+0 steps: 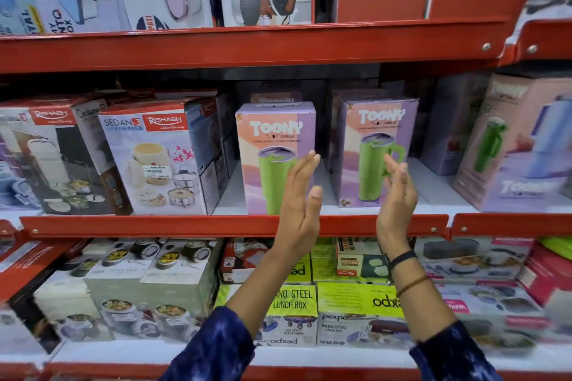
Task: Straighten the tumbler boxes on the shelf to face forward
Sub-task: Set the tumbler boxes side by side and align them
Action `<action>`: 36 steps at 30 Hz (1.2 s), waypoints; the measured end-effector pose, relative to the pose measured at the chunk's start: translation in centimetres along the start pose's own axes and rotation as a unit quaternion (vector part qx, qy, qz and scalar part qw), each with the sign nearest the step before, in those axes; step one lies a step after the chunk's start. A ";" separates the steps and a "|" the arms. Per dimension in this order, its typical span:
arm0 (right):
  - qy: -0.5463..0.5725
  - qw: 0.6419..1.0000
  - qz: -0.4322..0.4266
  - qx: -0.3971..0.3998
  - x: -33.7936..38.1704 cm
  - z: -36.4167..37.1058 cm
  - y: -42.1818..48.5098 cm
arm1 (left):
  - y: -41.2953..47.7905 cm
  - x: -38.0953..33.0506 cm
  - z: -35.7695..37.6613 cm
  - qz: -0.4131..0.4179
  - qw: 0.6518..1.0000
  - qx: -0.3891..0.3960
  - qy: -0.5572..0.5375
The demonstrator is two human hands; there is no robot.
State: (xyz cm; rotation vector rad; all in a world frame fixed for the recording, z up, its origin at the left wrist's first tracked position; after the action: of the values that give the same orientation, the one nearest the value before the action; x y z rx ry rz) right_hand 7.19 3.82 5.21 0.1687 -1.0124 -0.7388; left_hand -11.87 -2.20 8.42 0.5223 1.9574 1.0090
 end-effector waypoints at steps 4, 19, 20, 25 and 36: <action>-0.015 1.000 0.000 -0.011 0.4 -2.4 3.1 | 1.3 0.5 4.6 -0.053 0.997 0.037 -0.032; -0.057 0.988 0.129 0.062 -2.8 -4.6 6.6 | 2.9 4.3 10.3 -0.227 0.970 0.085 -0.010; -0.045 0.989 0.129 0.064 -2.8 -4.7 6.6 | 2.9 4.1 10.2 -0.226 0.970 0.088 -0.005; -0.012 0.990 0.124 0.065 -1.9 -4.8 6.0 | 2.4 4.0 9.1 -0.221 0.972 0.076 -0.027; -0.009 0.992 0.118 0.044 0.3 -6.2 3.5 | -0.3 1.9 8.7 -0.240 0.964 0.111 -0.041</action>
State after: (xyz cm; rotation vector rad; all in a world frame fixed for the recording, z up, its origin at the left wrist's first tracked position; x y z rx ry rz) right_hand 14.10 5.01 3.70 0.1167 -1.0623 -0.4810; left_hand -5.68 2.85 4.50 0.1862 1.9985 0.4588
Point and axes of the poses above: each hand's wrist, its own y-axis towards the middle knuckle, its own z-axis out of the palm, x = y × z, the point moved 9 cm from there along y, towards the middle knuckle, and after that the axes turned 14 degrees about y, right-handed, at the moved point
